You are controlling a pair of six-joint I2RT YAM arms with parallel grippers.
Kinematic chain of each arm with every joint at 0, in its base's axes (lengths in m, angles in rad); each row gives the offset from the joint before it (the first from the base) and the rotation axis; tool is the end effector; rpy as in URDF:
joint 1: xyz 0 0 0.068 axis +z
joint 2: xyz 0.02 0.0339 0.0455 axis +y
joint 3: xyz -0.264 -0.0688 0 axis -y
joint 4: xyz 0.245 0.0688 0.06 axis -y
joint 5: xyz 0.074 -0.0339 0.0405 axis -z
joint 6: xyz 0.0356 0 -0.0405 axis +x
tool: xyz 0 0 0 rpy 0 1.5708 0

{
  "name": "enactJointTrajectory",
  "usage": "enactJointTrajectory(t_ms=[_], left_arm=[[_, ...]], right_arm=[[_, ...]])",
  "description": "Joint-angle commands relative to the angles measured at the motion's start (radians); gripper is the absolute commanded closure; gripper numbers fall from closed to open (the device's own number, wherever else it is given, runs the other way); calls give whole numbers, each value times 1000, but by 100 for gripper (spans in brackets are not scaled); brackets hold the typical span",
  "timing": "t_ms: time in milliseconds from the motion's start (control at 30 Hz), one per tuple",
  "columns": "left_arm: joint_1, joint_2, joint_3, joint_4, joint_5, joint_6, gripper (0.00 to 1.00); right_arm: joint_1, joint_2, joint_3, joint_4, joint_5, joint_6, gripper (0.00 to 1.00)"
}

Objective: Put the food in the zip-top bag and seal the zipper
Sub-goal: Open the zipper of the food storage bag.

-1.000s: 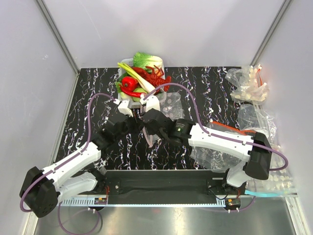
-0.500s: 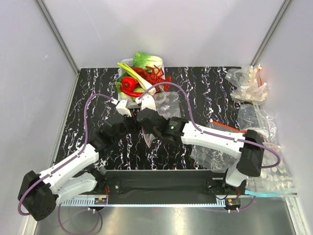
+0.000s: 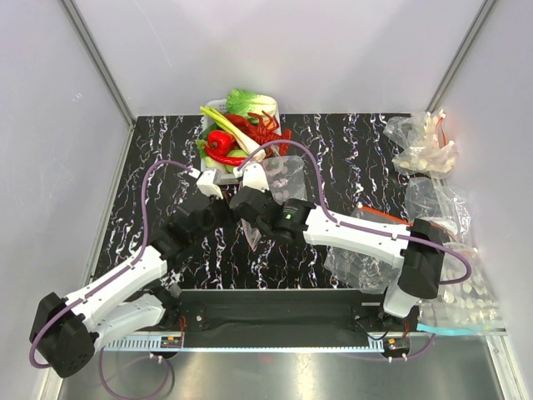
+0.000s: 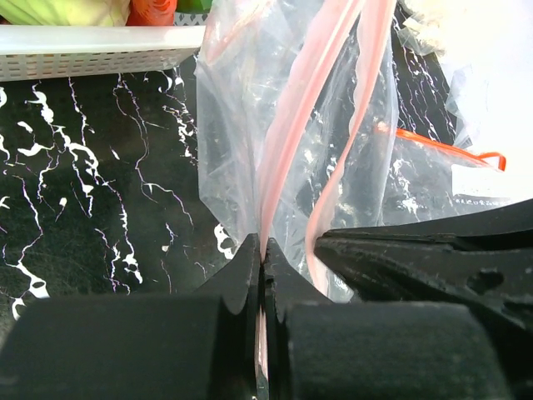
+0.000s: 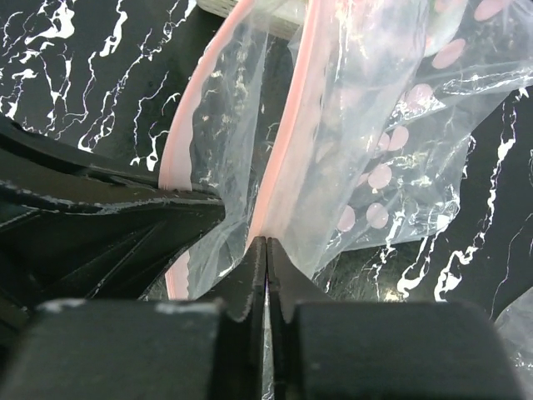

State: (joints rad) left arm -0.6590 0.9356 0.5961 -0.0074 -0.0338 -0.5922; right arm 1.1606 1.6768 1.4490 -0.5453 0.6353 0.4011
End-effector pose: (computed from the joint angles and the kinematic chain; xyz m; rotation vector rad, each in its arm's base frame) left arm 0.1726 -0.1322 0.2637 0.0431 2.0019 -0.7955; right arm 0.1684 0.3342 0.3074 -0.5204 2.1076 0.1357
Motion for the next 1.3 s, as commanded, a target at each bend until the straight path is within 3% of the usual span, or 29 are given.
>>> enactJointTrajectory(t_ms=[0, 233, 333, 633, 900, 1267], left_arm=[[-4, -9, 14, 40, -6, 15, 100], [-2, 14, 21, 41, -14, 20, 100], [-4, 14, 21, 44, -12, 19, 100], [-4, 17, 34, 44, -6, 14, 100], [-4, 5, 31, 40, -5, 11, 100], [-4, -3, 42, 24, -2, 8, 100]], right_arm=[[8, -46, 25, -13, 43, 18, 99], [8, -118, -10, 10, 9, 16, 99], [10, -121, -9, 12, -5, 5, 73], [11, -86, 36, 37, -66, -15, 68], [11, -34, 86, 10, -28, -19, 42], [11, 47, 143, -79, 96, 13, 43]])
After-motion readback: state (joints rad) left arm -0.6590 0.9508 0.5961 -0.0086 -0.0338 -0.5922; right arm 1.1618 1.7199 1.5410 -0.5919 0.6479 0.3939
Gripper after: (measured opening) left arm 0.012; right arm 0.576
